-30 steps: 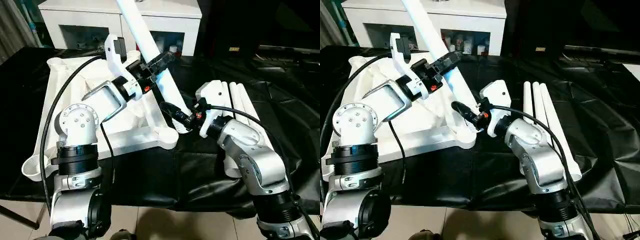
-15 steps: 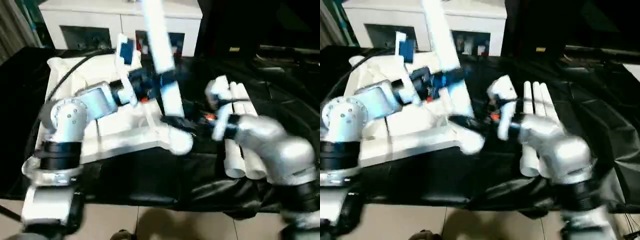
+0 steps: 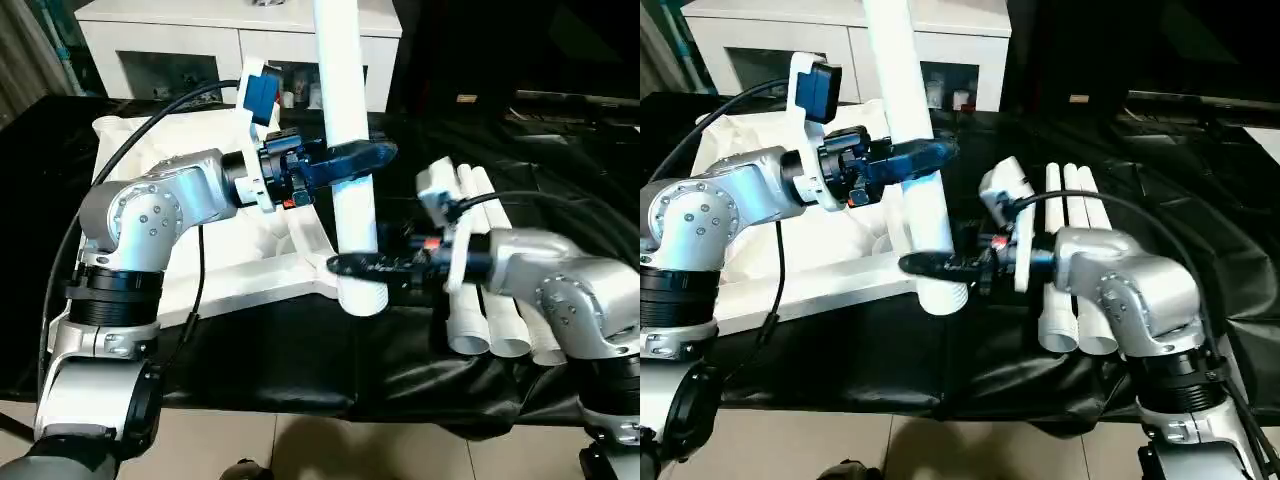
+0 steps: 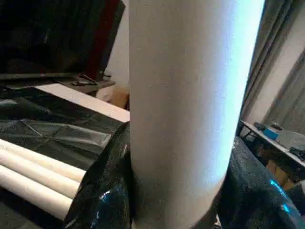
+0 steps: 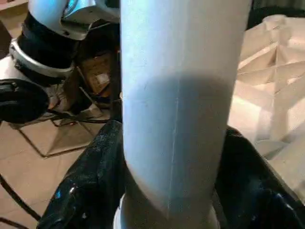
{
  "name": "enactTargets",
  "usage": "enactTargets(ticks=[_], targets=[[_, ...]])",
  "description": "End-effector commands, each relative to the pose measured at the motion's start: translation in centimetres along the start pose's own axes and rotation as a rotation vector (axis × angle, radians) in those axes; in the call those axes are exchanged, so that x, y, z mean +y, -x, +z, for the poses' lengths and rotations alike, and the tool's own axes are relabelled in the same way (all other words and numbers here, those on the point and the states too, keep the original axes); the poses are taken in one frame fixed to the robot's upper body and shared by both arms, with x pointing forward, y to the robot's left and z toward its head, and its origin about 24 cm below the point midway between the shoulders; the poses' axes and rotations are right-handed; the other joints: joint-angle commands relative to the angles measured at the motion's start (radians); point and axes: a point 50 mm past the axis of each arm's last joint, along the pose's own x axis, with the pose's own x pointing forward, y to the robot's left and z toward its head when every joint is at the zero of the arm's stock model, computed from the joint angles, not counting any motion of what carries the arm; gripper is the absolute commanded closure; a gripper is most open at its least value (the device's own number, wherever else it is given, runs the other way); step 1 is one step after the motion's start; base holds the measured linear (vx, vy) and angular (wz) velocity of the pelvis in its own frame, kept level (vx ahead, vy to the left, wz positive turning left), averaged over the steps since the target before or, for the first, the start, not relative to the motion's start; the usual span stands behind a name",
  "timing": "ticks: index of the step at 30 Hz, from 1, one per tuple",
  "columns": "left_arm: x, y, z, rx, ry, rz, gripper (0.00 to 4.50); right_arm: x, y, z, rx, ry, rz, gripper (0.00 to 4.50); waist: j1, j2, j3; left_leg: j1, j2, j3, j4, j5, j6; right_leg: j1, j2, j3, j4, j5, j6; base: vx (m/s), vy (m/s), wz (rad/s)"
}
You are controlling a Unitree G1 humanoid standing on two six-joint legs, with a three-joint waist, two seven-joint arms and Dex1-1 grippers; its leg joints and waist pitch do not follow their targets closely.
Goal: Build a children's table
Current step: Pick table leg
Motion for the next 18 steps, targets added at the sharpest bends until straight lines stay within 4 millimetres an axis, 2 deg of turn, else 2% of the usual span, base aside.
enactTargets(ticks=[1,2,5,15,17,18], targets=[[-0.12,-0.22,0.51,0.011,-0.033,-0.010,2.65,0.02,-0.04,0.00,0.006,-0.011,0.010,2.21,0.005,0.001,-0.080,0.028,0.045,-0.017,-0.063,-0.149,0.000,0.052,-0.062,0.040,-0.073,-0.054,-0.250,0.000,0.000,0.00],[-0.11,-0.21,0.52,0.012,-0.032,-0.012,2.65,0.00,-0.05,-0.01,0.008,-0.013,0.010,2.21,0.005,0.003,-0.080,0.029,0.045,-0.018,-0.063,-0.150,-0.001,0.052,-0.061,0.039,-0.072,-0.052,-0.250,0.000,0.000,0.00],[0.08,-0.21,0.55,0.008,-0.025,0.000,2.65,0.02,-0.07,-0.02,0.007,-0.019,0.013,2.54,0.005,0.002,-0.080,0.029,0.045,-0.018,-0.063,-0.150,-0.003,0.052,-0.061,0.039,-0.072,-0.049,-0.251,0.000,0.000,0.00],[0.03,-0.23,0.27,0.034,-0.046,-0.009,2.65,0.19,-0.24,0.16,0.003,0.016,0.011,2.62,0.006,0.003,-0.081,0.028,0.045,-0.018,-0.063,-0.143,-0.002,0.054,-0.062,0.039,-0.071,-0.038,-0.252,0.000,0.000,0.00],[0.17,-0.30,0.20,0.043,-0.058,0.009,2.65,0.22,-0.31,0.30,-0.003,0.013,0.015,1.92,0.006,0.003,-0.081,0.028,0.045,-0.018,-0.063,-0.146,-0.003,0.054,-0.062,0.039,-0.070,-0.039,-0.252,0.000,0.000,0.00],[0.34,-0.40,0.15,0.051,-0.075,0.032,2.65,0.22,-0.36,0.51,-0.007,0.010,0.014,1.92,0.006,0.001,-0.081,0.028,0.045,-0.018,-0.063,-0.145,-0.002,0.054,-0.061,0.039,-0.072,-0.038,-0.251,0.000,0.000,0.00]])
